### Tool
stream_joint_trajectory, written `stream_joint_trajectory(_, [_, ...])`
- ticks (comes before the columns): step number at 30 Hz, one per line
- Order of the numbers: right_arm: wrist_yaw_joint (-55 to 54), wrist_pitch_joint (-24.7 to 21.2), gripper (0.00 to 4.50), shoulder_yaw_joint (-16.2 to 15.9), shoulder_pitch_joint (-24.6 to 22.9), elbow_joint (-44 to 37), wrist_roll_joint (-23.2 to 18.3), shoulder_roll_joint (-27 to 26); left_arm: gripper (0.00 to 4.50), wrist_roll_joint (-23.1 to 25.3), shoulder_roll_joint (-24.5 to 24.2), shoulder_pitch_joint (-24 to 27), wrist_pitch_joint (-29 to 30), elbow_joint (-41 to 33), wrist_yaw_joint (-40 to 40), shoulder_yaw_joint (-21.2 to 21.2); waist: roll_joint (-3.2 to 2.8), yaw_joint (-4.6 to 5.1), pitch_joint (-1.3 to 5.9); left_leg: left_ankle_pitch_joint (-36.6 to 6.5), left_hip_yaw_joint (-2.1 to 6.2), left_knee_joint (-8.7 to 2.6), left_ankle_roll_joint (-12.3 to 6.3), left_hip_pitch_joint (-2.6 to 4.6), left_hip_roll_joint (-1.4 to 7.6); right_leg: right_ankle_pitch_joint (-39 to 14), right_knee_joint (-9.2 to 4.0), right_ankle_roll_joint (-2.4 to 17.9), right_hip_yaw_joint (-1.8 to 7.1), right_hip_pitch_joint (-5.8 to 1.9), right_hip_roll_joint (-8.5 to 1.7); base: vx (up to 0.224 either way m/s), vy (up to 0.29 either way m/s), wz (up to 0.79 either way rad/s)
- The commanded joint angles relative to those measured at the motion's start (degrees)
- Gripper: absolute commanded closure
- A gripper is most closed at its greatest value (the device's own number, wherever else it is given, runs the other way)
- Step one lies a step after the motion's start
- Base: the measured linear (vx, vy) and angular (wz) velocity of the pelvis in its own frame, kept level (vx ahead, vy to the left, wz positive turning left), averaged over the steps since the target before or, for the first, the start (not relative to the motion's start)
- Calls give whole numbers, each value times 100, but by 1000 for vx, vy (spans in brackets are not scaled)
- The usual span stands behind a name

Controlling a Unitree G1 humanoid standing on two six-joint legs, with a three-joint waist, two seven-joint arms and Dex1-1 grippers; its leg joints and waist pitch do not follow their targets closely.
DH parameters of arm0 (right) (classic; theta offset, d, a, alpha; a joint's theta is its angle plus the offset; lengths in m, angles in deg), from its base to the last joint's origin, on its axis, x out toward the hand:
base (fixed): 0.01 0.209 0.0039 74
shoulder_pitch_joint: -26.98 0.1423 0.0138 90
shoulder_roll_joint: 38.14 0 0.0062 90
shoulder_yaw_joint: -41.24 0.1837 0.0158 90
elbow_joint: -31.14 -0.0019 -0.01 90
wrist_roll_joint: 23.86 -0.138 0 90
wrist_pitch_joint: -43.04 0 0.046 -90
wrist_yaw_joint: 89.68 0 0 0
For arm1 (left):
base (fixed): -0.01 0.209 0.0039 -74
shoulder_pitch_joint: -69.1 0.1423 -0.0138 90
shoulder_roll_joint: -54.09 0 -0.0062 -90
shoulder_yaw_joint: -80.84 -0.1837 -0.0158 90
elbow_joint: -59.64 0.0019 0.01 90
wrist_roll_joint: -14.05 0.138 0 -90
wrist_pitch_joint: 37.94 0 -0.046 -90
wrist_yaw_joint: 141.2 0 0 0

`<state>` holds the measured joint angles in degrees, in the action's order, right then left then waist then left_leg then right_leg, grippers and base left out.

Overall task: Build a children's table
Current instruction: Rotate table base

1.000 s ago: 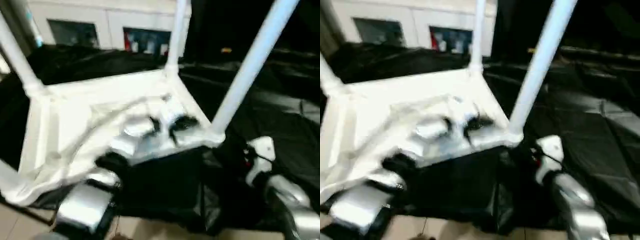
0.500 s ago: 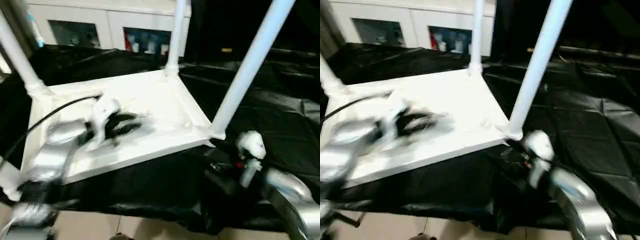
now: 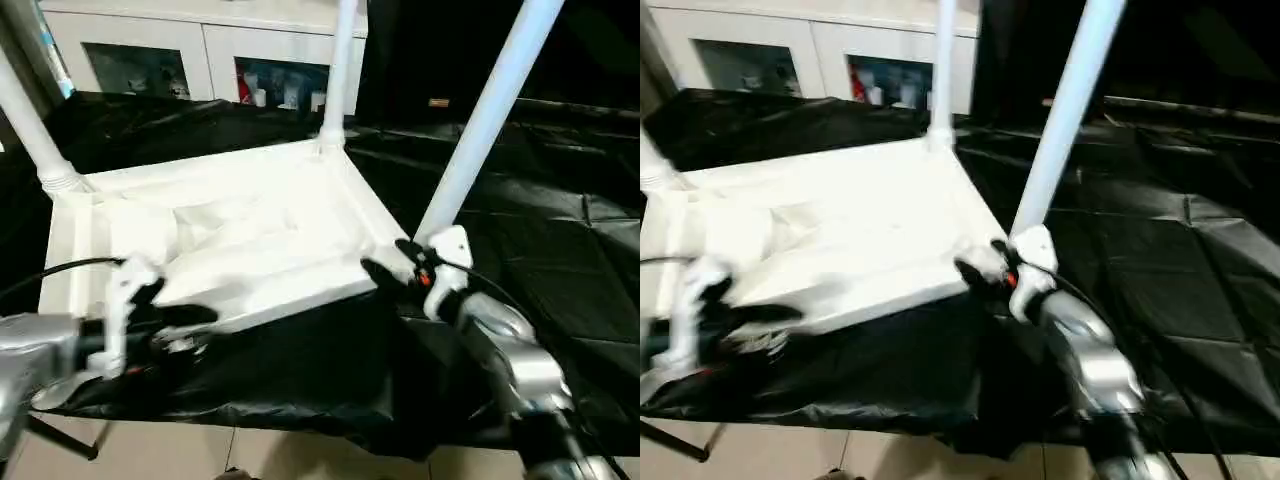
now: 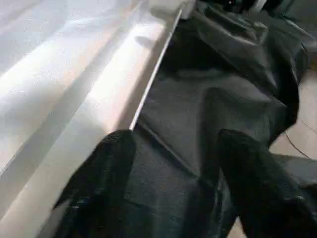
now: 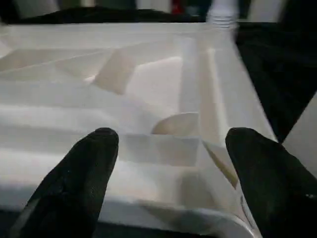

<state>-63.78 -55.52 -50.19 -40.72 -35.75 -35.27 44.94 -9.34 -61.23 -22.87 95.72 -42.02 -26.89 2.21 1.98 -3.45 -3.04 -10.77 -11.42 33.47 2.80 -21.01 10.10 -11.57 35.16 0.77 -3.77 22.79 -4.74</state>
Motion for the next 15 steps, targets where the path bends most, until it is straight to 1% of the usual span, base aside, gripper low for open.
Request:
stream_joint_trajectory(1, [-489,188,64,511,288,460,-12,34,122,-15,-237,65,59,-10,36,218,-122,41,290,-1349,146,-455,125,127,304,-1020,-390,1197,323,-170,-328,0,0,0])
stream_joint_trajectory(2, [-552,228,64,571,357,566,-32,26,105,-11,-282,93,90,-20,-4,190,-117,36,292,-1356,146,-458,137,127,297,-1038,-389,1171,323,-180,-317,0,0,0])
stream_joint_trajectory(3, [-552,228,64,571,357,566,-32,26,105,-11,-282,93,90,-20,-4,190,-117,26,293,-1327,138,-451,141,140,300,-988,-383,1146,325,-182,-316,0,0,0])
stream_joint_trajectory(4, [-643,333,64,609,447,734,-7,37,90,-3,-294,120,132,-64,0,184,-118,18,296,-1265,135,-446,136,143,301,-882,-369,1147,324,-186,-314,0,0,0])
stream_joint_trajectory(5, [-879,533,64,700,658,1118,42,106,82,9,-346,205,216,-190,13,89,-122,18,294,-1255,132,-450,137,138,298,-872,-371,1148,323,-187,-311,0,0,0])
stream_joint_trajectory(6, [-967,598,64,731,725,1236,61,131,80,17,-359,234,233,-228,18,54,-159,6,307,-1237,132,-439,164,151,299,-830,-359,1156,321,-182,-320,0,0,0])
stream_joint_trajectory(7, [-1132,706,64,799,851,1457,87,175,79,-31,-360,278,287,-293,51,1,-138,12,317,-1204,121,-428,196,162,300,-707,-347,1199,316,-183,-309,0,0,0])
stream_joint_trajectory(8, [-1286,747,64,881,965,1643,91,226,79,-66,-337,311,310,-333,84,-51,-130,19,310,-1191,114,-424,192,162,294,-662,-341,1209,319,-178,-298,0,0,0])
stream_joint_trajectory(9, [-1378,788,64,932,1020,1729,94,264,48,-55,-332,337,288,-359,94,-94,-129,4,317,-1158,113,-415,174,152,286,-611,-336,1212,319,-196,-300,0,0,0])
stream_joint_trajectory(10, [-1568,906,64,1049,1166,1970,99,346,39,-49,-338,395,217,-401,135,-184,-127,-9,319,-1124,110,-409,161,147,287,-575,-331,1207,322,-200,-307,0,0,0])
stream_joint_trajectory(11, [-1670,931,64,1113,1246,2099,100,405,39,-49,-296,410,114,-396,179,-183,-92,-21,325,-1046,106,-402,131,135,282,-541,-317,1195,319,-211,-305,0,0,0])
stream_joint_trajectory(13, [-1772,975,64,1159,1302,2194,126,482,32,-92,-217,401,72,-387,232,-140,-92,-58,322,-988,95,-383,88,131,273,-526,-327,1148,325,-215,-298,0,0,0])
stream_joint_trajectory(14, [-1830,1010,64,1204,1349,2284,140,555,17,-114,-190,406,51,-387,251,-129,-65,-68,330,-950,95,-382,82,124,275,-501,-317,1133,323,-228,-301,0,0,0])
stream_joint_trajectory(15, [-1830,1010,64,1204,1349,2284,140,555,6,-114,-190,406,51,-387,251,-129,-74,-78,337,-923,98,-377,87,121,274,-478,-302,1139,319,-229,-305,0,0,0])
